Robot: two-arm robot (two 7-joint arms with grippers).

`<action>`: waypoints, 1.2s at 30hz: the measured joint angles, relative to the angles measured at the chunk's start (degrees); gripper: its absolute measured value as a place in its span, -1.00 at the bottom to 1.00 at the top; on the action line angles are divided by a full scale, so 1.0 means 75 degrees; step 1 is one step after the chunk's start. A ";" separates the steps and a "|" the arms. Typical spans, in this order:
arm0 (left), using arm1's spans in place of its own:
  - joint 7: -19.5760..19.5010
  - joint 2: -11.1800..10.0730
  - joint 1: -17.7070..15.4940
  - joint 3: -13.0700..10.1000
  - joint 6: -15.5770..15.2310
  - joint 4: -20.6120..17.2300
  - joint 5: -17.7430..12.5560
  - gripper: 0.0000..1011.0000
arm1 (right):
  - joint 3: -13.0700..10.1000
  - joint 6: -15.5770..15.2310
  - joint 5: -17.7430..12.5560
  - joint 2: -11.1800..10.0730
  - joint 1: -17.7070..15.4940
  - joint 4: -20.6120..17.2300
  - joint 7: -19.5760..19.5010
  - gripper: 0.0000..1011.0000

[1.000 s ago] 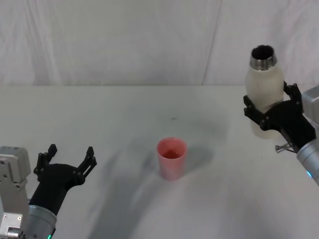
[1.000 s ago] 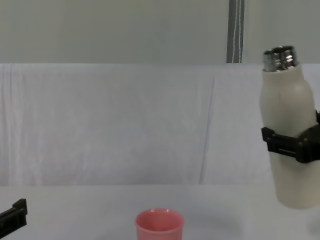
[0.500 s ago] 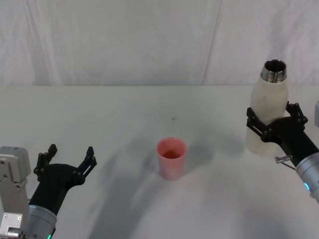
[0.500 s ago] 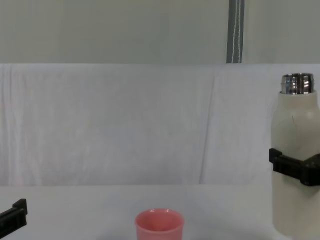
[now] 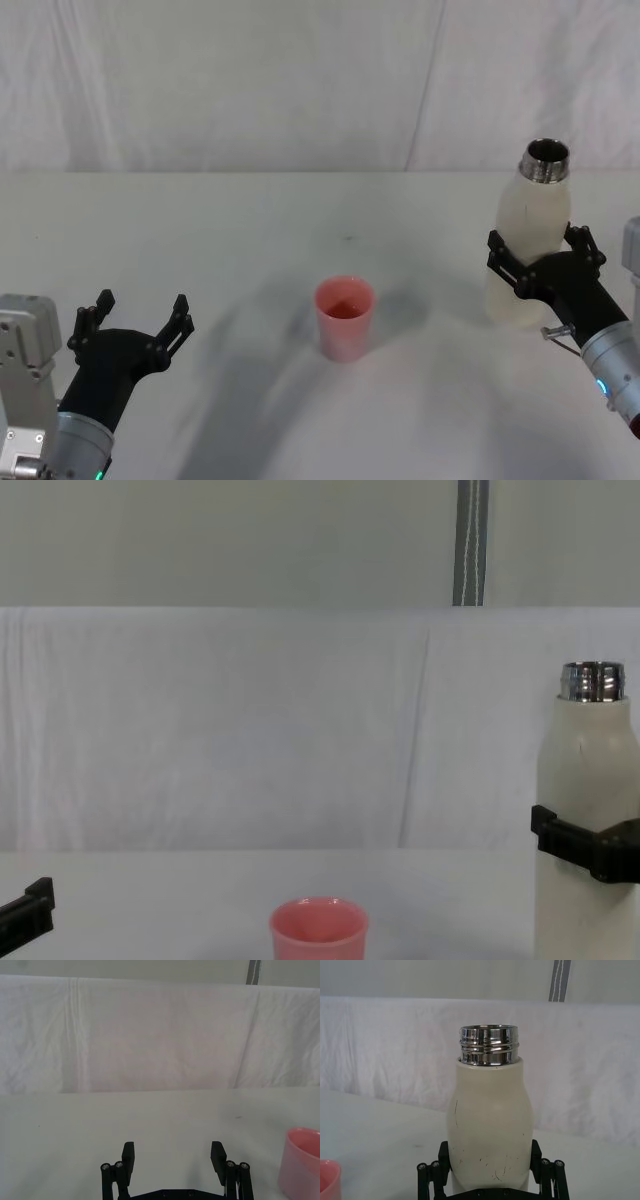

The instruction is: Grasp the thermos with one hand and pour water into the cup lid.

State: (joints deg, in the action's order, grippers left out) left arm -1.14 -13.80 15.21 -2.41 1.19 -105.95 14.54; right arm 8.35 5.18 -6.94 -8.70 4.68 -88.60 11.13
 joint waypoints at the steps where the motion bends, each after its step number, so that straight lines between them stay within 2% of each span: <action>1: 0.0000 0.0000 0.0000 0.0000 0.0000 0.0000 0.0000 0.98 | 0.0002 0.0001 -0.0003 0.0000 0.0004 0.0014 -0.0005 0.88; 36: 0.0000 0.0000 0.0000 0.0000 0.0000 0.0000 0.0000 0.98 | 0.0146 0.0321 -0.0328 0.0092 0.0195 0.0615 0.0116 0.88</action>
State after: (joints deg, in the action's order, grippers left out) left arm -1.14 -13.81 15.21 -2.41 1.19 -105.95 14.54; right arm 9.44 7.58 -9.40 -8.01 6.15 -83.98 12.00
